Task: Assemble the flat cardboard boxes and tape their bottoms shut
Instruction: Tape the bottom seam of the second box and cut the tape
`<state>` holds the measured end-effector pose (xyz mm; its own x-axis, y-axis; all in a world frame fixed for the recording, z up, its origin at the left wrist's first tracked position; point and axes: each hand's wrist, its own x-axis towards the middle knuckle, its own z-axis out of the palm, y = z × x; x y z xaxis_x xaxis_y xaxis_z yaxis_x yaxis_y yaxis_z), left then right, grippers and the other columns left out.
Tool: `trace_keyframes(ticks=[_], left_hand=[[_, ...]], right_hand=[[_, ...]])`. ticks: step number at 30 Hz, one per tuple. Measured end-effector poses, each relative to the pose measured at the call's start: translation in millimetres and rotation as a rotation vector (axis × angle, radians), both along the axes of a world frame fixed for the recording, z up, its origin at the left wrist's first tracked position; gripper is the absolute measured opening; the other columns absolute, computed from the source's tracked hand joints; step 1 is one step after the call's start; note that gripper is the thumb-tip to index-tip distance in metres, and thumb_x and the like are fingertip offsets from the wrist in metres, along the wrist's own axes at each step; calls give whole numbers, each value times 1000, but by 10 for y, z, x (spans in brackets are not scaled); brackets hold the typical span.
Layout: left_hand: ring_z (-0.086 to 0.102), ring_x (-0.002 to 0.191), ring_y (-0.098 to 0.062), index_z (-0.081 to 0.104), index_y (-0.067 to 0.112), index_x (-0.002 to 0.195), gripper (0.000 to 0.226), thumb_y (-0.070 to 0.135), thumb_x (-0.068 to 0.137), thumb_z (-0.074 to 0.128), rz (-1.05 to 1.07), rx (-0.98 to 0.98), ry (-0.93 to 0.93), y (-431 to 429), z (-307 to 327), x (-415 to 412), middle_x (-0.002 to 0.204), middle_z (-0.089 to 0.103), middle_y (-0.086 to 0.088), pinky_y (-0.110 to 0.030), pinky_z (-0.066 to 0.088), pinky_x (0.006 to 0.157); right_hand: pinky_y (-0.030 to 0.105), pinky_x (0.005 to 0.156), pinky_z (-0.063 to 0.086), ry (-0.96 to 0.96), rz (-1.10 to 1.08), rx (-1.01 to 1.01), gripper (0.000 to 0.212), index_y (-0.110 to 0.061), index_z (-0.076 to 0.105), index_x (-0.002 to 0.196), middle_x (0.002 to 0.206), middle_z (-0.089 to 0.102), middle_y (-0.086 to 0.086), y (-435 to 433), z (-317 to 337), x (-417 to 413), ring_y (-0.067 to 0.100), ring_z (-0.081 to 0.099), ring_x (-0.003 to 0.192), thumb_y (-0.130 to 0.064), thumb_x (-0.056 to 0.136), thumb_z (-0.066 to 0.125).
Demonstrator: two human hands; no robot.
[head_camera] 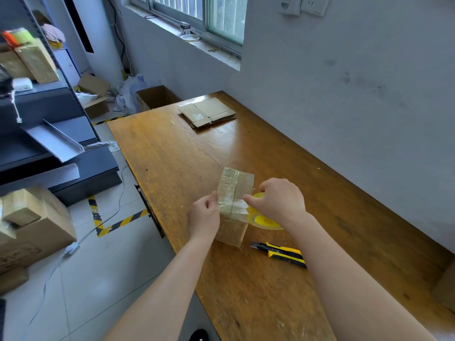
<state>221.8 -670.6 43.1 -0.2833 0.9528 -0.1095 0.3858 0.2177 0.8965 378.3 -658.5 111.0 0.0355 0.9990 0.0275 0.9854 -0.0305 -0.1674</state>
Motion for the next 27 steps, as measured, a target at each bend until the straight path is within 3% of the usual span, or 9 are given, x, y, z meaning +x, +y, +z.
trace_keyframes(ticks=[2,5,9,11,15,20,23,25,27], left_hand=[[55,69,-11,73,18,89,32,30,102,47,-23,-57,15,41,-29,-31,74,63,9,-24,41,58],[49,59,-17,72,4,81,42,32,102,48,-47,-146,87,96,-81,-97,66,61,-4,-30,36,56],[54,63,-26,72,2,85,43,33,101,48,-68,-151,89,159,-96,-111,75,67,-16,-33,35,57],[58,65,-26,73,4,84,41,33,101,48,-83,-142,106,170,-93,-114,77,69,-14,-33,38,57],[38,50,-17,60,4,64,47,31,102,48,-96,-136,136,156,-62,-132,54,46,-2,-29,26,51],[51,56,-19,72,10,76,40,32,101,50,-130,-117,112,166,-93,-166,62,61,-3,-32,40,63],[64,75,-22,75,18,83,33,32,101,51,-139,-105,92,155,-94,-174,77,71,-4,-39,51,78],[67,83,-26,75,17,86,32,32,101,51,-143,-113,83,155,-81,-175,85,73,-7,-44,55,81],[67,83,-25,75,16,85,33,32,100,51,-139,-111,101,160,-75,-169,85,74,-6,-46,55,85]], right_hand=[[30,63,57,-4,3,7,51,-18,72,88,81,70,-4,-8,-9,-11,13,64,70,-65,85,54],[26,57,54,35,31,-4,51,-20,68,86,77,65,-7,-27,-10,13,10,60,67,-67,87,50],[22,49,36,204,37,-97,53,-17,58,72,62,49,-10,-35,-6,218,7,51,59,-66,89,49],[20,47,32,261,7,-130,54,-17,63,80,60,45,-11,-71,-113,305,5,47,56,-67,89,47],[21,46,31,268,-61,-98,60,-14,70,104,64,46,-13,-192,-429,318,8,49,61,-67,90,45],[21,46,28,283,-67,-53,53,-16,70,97,62,43,-13,-211,-486,313,10,48,65,-63,92,45],[19,46,25,286,-75,-56,40,-25,64,92,61,38,-15,-222,-515,310,10,45,67,-61,93,46],[19,49,31,294,-79,-62,38,-26,65,97,70,54,-14,-239,-560,295,12,53,73,-59,94,46],[24,59,45,284,-76,-92,49,-19,69,114,98,70,-6,-258,-625,251,16,63,90,-57,95,44]])
